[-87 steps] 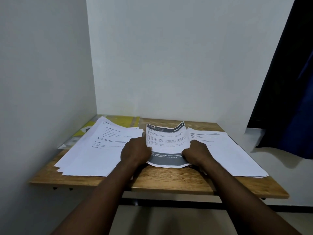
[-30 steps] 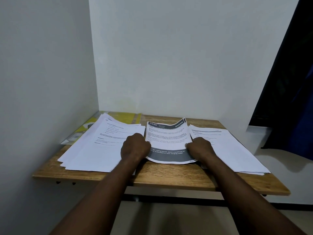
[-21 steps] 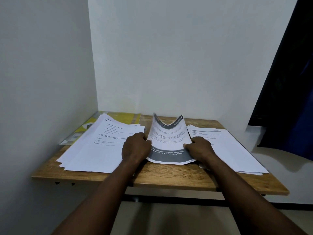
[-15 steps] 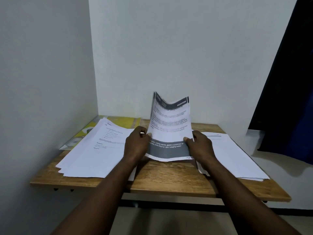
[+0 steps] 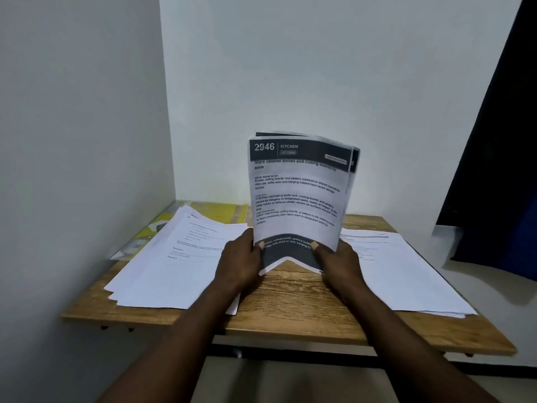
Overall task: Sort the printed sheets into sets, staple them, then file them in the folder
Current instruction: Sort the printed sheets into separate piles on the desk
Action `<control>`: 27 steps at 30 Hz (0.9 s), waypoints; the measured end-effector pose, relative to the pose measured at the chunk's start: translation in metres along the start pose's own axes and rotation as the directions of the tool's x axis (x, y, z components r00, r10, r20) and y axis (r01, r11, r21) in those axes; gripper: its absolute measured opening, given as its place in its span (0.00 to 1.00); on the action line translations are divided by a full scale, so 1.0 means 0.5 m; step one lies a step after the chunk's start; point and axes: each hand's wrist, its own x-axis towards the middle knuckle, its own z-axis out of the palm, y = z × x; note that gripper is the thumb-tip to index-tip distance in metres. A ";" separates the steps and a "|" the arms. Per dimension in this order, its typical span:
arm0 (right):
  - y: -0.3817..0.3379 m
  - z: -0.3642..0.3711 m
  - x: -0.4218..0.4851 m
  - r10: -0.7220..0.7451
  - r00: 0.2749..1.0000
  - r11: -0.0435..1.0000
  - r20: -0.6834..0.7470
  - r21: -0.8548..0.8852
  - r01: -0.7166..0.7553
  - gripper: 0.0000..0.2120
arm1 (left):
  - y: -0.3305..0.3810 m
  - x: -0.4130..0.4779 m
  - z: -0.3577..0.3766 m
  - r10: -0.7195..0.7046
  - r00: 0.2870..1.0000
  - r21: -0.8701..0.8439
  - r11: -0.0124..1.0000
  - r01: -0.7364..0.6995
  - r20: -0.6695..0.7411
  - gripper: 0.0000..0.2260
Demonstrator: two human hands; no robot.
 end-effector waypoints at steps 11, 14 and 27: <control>0.017 0.021 0.000 -0.099 0.995 0.973 0.000 -0.209 0.096 0.18 | -0.012 -0.003 0.004 0.041 0.998 0.104 0.994 -0.036 -0.045 0.11; 0.011 0.023 -0.004 -0.118 0.992 0.977 -0.035 -0.181 0.110 0.18 | -0.002 -0.011 -0.001 0.070 0.992 0.092 0.994 -0.061 -0.104 0.11; 0.023 0.025 0.000 -0.114 0.993 0.963 0.021 -0.244 0.116 0.18 | -0.011 -0.022 0.003 0.037 0.998 0.100 0.994 -0.033 -0.041 0.11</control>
